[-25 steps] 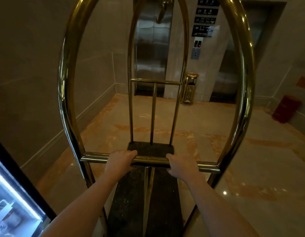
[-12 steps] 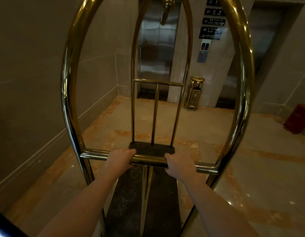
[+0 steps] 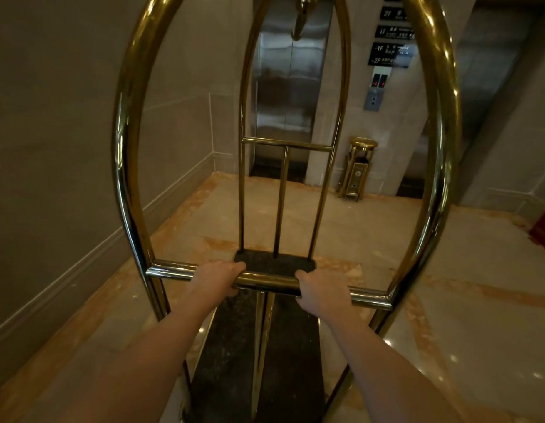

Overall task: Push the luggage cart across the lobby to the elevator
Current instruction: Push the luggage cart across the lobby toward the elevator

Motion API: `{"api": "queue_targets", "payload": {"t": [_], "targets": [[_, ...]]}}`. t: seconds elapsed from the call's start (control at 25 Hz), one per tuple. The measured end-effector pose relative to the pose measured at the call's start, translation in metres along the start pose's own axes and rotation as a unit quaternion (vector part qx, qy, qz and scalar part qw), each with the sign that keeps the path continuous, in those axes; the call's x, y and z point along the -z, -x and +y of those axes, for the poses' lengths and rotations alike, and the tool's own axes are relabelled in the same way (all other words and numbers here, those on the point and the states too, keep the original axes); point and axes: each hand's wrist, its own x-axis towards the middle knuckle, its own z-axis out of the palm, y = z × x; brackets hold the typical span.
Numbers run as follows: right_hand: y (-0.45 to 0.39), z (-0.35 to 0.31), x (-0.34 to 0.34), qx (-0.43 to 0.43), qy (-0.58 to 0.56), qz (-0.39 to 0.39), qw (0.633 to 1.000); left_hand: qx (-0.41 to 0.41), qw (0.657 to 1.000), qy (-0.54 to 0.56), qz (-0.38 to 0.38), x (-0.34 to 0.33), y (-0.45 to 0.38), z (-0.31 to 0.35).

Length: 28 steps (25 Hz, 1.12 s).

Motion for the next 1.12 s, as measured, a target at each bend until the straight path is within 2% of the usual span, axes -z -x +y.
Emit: {"api": "queue_targets", "payload": {"t": [0.2, 0.68, 1.12], "targets": [[-0.066, 0.034, -0.017, -0.008, -0.004, 0.001, 1.0, -0.008, 1.0, 0.029, 0.0, -0.012, -0.071, -0.023], [-0.222, 0.113, -0.055, -0.039, -0.028, -0.01, 0.999, -0.039, 0.999, 0.001, 0.009, -0.04, -0.241, -0.074], [-0.349, 0.185, -0.082, -0.011, -0.019, 0.006, 1.0, -0.017, 1.0, -0.002, 0.006, -0.056, -0.379, -0.109]]}}
